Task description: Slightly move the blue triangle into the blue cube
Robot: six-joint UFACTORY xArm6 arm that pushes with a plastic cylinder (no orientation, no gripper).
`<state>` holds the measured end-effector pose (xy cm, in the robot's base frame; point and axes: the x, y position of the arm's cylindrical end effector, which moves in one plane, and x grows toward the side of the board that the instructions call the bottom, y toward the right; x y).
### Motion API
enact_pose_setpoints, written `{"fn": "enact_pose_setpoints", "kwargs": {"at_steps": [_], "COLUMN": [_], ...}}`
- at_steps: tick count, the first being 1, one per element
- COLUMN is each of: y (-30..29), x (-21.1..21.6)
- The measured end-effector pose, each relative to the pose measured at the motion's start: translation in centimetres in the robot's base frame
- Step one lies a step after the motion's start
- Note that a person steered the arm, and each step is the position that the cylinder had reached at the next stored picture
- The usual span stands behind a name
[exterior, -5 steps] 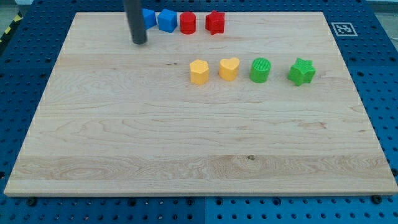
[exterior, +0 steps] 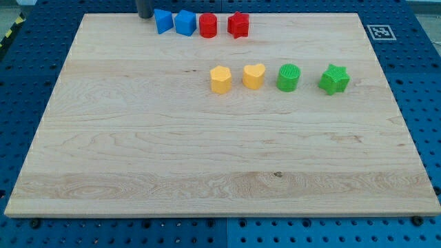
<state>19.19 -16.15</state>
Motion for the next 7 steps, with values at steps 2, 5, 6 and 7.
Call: {"fn": "enact_pose_setpoints", "kwargs": {"at_steps": [2, 5, 6, 7], "y": [1.6, 3.6, 4.7, 6.2], "x": [0.0, 0.0, -0.1, 0.0]}}
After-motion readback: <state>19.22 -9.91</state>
